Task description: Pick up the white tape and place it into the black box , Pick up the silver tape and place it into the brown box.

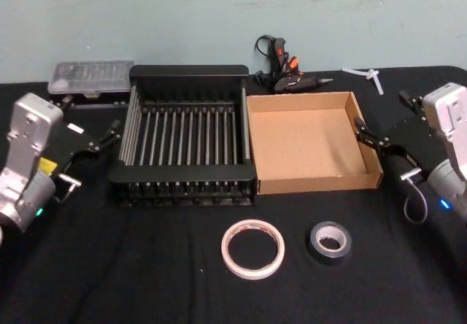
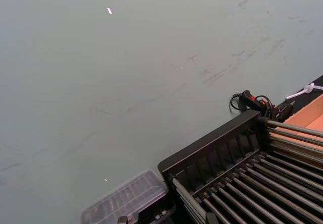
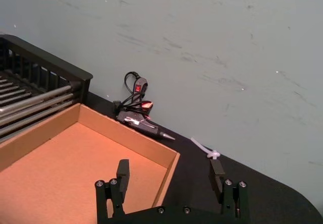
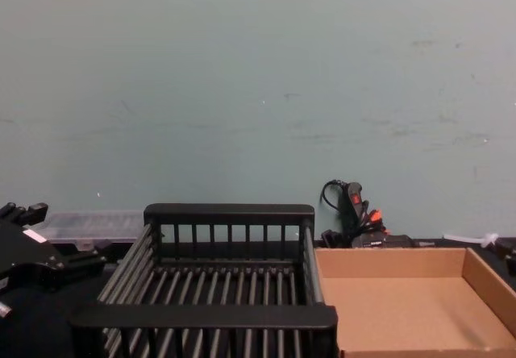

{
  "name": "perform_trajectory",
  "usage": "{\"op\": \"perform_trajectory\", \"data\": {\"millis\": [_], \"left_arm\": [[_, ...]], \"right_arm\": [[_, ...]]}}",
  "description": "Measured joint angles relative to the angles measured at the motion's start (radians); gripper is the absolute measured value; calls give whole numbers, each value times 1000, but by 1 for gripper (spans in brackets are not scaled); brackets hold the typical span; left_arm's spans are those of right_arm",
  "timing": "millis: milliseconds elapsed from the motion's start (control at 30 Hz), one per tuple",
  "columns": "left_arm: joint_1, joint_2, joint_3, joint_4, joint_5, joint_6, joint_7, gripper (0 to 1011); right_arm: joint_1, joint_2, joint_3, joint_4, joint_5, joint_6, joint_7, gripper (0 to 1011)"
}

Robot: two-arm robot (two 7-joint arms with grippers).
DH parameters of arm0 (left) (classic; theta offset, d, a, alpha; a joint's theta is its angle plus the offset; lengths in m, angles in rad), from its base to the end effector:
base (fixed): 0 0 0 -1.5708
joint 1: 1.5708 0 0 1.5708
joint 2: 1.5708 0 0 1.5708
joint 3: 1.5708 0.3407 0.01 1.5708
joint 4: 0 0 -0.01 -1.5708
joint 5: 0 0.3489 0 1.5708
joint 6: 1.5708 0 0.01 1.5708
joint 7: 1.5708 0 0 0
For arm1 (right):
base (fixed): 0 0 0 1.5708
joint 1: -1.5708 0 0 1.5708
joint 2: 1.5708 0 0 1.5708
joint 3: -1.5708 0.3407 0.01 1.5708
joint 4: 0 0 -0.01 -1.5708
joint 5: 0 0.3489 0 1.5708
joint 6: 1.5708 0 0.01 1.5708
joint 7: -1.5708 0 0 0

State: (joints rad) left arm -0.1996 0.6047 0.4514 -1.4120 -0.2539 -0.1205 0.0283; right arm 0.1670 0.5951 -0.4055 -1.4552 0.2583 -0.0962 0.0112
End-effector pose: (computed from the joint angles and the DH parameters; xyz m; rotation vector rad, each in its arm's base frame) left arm 0.4043 0.1009 -0.3508 0.3045 -0.2851 1.2480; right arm 0.3984 -0.1001 -0.3431 -0.2871 -0.2618 -1.2321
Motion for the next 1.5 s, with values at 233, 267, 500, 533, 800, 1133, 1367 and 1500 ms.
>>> {"op": "perform_trajectory", "data": {"millis": [233,267,500,533,800,1133,1367,1500], "left_arm": [[0,0,0,0,0,0,0,1001],[0,0,0,0,0,0,0,1001],[0,0,0,0,0,0,0,1001],[0,0,0,0,0,0,0,1001],[0,0,0,0,0,0,0,1001],[0,0,0,0,0,0,0,1001],[0,0,0,0,0,0,0,1001],[0,0,0,0,0,0,0,1001]], "right_arm": [[-35,4,30,-66,23,52,11,1002],[-45,4,37,-85,28,66,12,1002],[-89,7,70,-166,64,132,26,1002],[-96,8,73,-175,69,141,29,1002],[-151,5,112,-266,124,277,35,1002],[-213,13,146,-354,172,428,56,1003],[-260,12,175,-403,214,508,84,1002],[-280,13,182,-421,225,541,99,1002]]}}
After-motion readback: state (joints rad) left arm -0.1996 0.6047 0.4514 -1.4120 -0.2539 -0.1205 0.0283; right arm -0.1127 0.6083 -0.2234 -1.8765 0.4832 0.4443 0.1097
